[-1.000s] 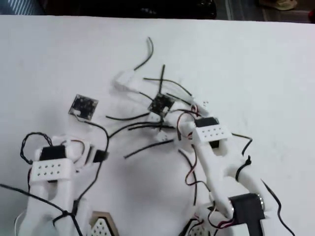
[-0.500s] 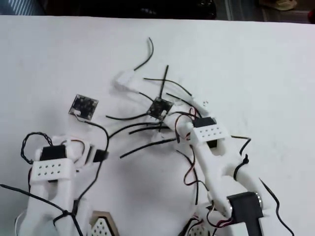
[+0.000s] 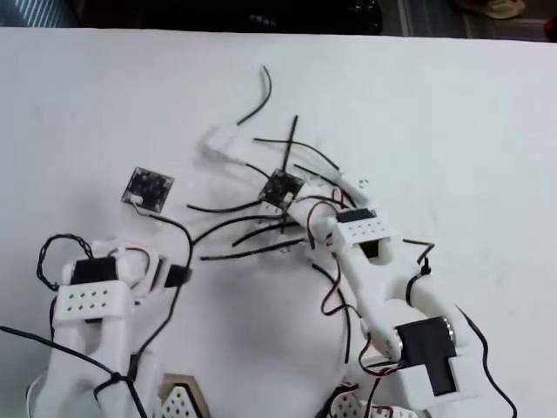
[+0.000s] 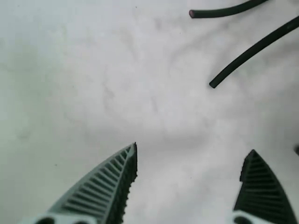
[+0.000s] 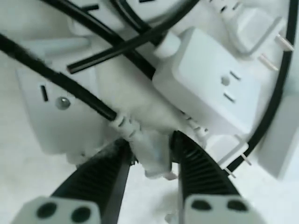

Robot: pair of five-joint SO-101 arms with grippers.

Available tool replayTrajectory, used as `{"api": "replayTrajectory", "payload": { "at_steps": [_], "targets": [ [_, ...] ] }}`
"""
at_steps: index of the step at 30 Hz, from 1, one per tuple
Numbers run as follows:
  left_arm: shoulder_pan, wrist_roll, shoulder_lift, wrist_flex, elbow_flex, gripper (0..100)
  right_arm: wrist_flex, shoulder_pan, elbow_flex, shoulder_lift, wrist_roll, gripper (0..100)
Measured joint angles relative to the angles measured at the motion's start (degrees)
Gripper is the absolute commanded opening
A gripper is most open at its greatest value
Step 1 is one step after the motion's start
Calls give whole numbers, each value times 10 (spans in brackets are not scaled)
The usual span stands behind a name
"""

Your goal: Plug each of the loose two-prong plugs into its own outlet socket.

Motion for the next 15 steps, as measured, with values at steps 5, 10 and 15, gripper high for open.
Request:
{"api": "replayTrajectory", "payload": {
  "at_steps": [5,10,15],
  "targets": [
    [0,0,0,0,0,340,11,-1,1,-29,1,17],
    [0,0,0,0,0,340,91,-1,1,-85,1,17],
    [0,0,0,0,0,340,155,33,1,-110,-15,17]
  ]
}}
